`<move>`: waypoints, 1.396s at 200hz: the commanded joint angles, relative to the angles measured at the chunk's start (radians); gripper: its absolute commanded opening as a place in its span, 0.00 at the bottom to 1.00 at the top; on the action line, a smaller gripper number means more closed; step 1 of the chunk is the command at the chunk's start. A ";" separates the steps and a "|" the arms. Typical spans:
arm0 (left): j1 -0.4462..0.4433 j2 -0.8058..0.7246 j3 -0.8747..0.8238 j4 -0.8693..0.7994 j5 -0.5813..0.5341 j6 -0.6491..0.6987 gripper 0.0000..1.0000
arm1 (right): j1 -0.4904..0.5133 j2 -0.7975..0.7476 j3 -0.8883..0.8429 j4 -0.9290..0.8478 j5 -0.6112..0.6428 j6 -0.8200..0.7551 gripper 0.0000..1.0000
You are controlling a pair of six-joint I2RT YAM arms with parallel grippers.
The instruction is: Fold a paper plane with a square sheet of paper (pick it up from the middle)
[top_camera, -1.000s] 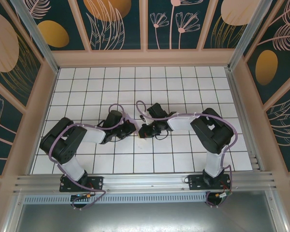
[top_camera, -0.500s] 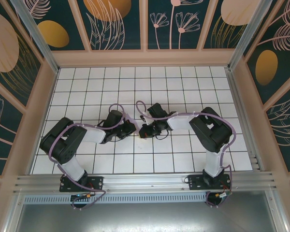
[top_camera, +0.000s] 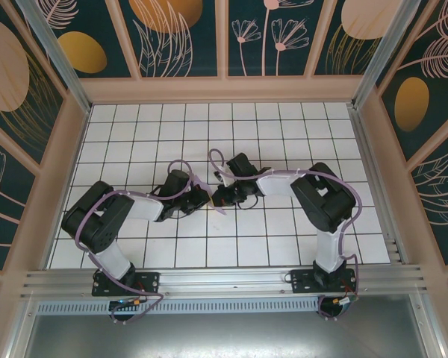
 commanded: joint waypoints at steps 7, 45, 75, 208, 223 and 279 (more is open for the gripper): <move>0.003 0.027 -0.008 -0.100 -0.088 0.028 0.09 | -0.003 0.040 0.027 -0.019 -0.002 -0.023 0.01; 0.003 0.031 -0.013 -0.117 -0.105 0.020 0.05 | -0.002 0.004 -0.021 -0.086 -0.003 -0.083 0.00; 0.003 0.039 -0.017 -0.147 -0.129 0.020 0.00 | -0.002 -0.032 -0.046 -0.136 -0.012 -0.124 0.00; 0.003 0.030 -0.071 -0.145 -0.167 0.000 0.00 | -0.003 -0.130 -0.203 -0.181 0.044 -0.110 0.00; 0.003 0.030 -0.072 -0.141 -0.165 0.000 0.00 | -0.003 -0.145 -0.218 -0.188 0.060 -0.101 0.00; 0.004 0.021 -0.071 -0.091 -0.129 0.013 0.00 | -0.002 -0.267 -0.164 -0.151 0.071 -0.089 0.00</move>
